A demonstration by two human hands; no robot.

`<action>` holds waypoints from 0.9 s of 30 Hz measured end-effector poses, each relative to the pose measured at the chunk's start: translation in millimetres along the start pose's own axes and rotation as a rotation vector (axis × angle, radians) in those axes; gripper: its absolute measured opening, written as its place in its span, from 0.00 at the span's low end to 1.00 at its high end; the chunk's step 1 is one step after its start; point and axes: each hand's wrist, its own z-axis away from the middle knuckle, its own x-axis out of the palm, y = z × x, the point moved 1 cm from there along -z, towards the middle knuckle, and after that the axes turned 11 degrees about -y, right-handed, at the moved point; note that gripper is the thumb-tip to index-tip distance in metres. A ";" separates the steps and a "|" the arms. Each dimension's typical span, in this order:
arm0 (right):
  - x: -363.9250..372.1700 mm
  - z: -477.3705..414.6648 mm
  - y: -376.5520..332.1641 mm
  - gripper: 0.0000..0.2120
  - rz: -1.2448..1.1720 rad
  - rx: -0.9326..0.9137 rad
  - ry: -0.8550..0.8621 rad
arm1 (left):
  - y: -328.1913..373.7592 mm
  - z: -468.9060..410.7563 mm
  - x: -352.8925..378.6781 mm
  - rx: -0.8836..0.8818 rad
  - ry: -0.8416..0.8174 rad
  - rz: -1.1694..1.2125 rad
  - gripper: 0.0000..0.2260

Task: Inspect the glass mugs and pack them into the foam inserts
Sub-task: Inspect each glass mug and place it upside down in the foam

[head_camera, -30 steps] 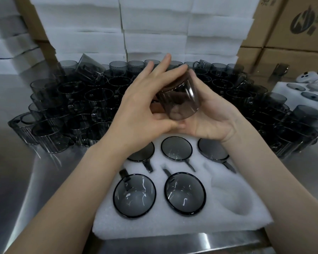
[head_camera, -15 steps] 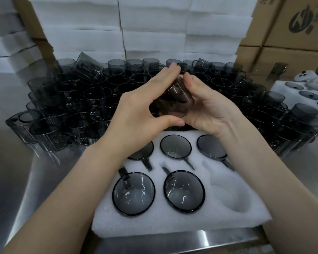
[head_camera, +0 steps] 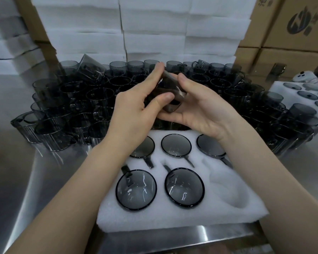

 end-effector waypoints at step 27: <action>83.1 125.2 -10.5 0.35 1.818 0.600 0.284 | -11.4 -4.4 0.5 -0.121 0.011 0.205 0.14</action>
